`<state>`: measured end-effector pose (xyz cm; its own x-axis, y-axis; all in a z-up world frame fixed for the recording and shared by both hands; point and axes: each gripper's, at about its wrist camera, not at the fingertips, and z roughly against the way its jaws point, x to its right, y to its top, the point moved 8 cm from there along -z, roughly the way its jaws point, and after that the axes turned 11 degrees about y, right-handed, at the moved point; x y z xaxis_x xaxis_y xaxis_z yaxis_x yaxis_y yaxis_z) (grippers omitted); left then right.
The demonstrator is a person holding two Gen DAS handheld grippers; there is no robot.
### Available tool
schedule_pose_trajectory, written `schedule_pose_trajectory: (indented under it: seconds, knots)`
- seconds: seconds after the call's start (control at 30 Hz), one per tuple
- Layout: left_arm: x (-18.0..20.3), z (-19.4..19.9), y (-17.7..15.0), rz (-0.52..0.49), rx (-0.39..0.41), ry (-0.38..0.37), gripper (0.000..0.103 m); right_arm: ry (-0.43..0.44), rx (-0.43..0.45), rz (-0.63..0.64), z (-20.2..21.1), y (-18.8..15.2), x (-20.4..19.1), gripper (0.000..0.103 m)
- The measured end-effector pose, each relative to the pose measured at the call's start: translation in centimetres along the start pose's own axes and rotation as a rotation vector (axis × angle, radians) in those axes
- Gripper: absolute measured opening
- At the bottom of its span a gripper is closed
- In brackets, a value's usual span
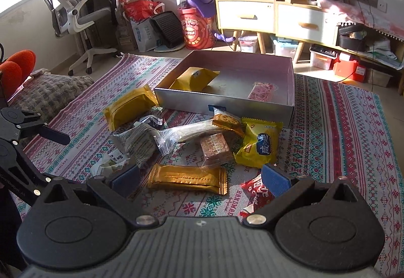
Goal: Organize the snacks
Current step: 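Grasp the red wrapped snack with the left tool while the right moves toward a white bag, then grasp the white printed cookie bag with the right tool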
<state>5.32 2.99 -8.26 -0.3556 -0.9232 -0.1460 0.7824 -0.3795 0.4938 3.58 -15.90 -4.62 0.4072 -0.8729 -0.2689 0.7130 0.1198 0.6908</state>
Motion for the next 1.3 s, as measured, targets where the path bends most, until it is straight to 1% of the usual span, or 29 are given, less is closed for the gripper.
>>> schedule_pose_trajectory:
  seconds: [0.23, 0.33, 0.4, 0.53, 0.6, 0.63, 0.67, 0.7, 0.83, 0.87, 0.9, 0.93, 1.0, 1.03, 1.07, 1.13, 1.17, 1.23, 1.27, 1.3]
  knots:
    - [0.5, -0.7, -2.6, -0.069, -0.117, -0.045, 0.101, 0.057, -0.034, 0.004, -1.5, -1.0, -2.2, 0.102]
    - [0.9, -1.2, -3.9, -0.101, -0.175, -0.067, 0.096, 0.084, -0.051, -0.007, -2.3, -1.3, -3.1, 0.102]
    - [1.2, -1.5, -4.7, -0.121, -0.202, -0.07, 0.087, 0.105, -0.074, -0.009, -3.1, -1.7, -4.2, 0.102]
    - [1.4, -1.6, -5.7, -0.146, -0.218, -0.079, 0.078, 0.139, -0.11, 0.02, -4.3, -1.8, -6.1, 0.102]
    - [1.4, -1.6, -5.9, -0.146, -0.225, -0.08, 0.071, 0.159, -0.126, 0.031, -4.9, -1.9, -7.1, 0.102]
    - [1.4, -1.7, -6.0, -0.147, -0.229, -0.078, 0.07, 0.165, -0.132, 0.035, -5.0, -2.0, -7.4, 0.102]
    - [1.4, -1.7, -6.2, -0.149, -0.233, -0.077, 0.065, 0.17, -0.141, 0.04, -5.4, -2.1, -7.8, 0.102]
    - [1.3, -1.7, -6.3, -0.152, -0.236, -0.077, 0.06, 0.173, -0.149, 0.042, -5.7, -2.3, -8.1, 0.102]
    - [1.3, -1.5, -6.6, -0.165, -0.229, -0.064, 0.05, 0.166, -0.158, 0.044, -6.5, -2.4, -8.6, 0.101]
    - [1.3, -1.4, -6.7, -0.16, -0.228, -0.066, 0.046, 0.164, -0.157, 0.042, -6.6, -2.4, -8.6, 0.1]
    - [1.1, -1.5, -6.7, -0.156, -0.227, -0.067, 0.042, 0.161, -0.156, 0.038, -6.8, -2.3, -8.6, 0.098]
    - [1.2, -1.6, -6.6, -0.152, -0.227, -0.067, 0.042, 0.161, -0.157, 0.035, -6.9, -2.3, -8.6, 0.097]
    - [1.0, -1.7, -6.4, -0.149, -0.225, -0.066, 0.042, 0.16, -0.163, 0.031, -7.2, -2.3, -8.6, 0.088]
    - [0.9, -1.6, -6.4, -0.149, -0.224, -0.064, 0.042, 0.158, -0.164, 0.029, -7.3, -2.3, -8.7, 0.086]
    - [0.9, -1.8, -6.1, -0.149, -0.222, -0.062, 0.042, 0.157, -0.166, 0.029, -7.3, -2.3, -8.7, 0.081]
    - [0.8, -1.6, -6.0, -0.149, -0.219, -0.06, 0.041, 0.161, -0.172, 0.031, -7.5, -2.4, -8.9, 0.075]
    - [0.9, -1.5, -5.9, -0.148, -0.219, -0.061, 0.041, 0.163, -0.173, 0.033, -7.5, -2.5, -8.9, 0.068]
    - [1.0, -1.5, -5.6, -0.143, -0.216, -0.059, 0.041, 0.158, -0.176, 0.041, -7.6, -2.5, -9.0, 0.061]
    - [0.9, -1.4, -5.5, -0.14, -0.214, -0.058, 0.041, 0.155, -0.178, 0.045, -7.5, -2.5, -9.0, 0.053]
    - [0.9, -1.4, -5.3, -0.137, -0.21, -0.057, 0.041, 0.154, -0.18, 0.047, -7.5, -2.5, -9.0, 0.052]
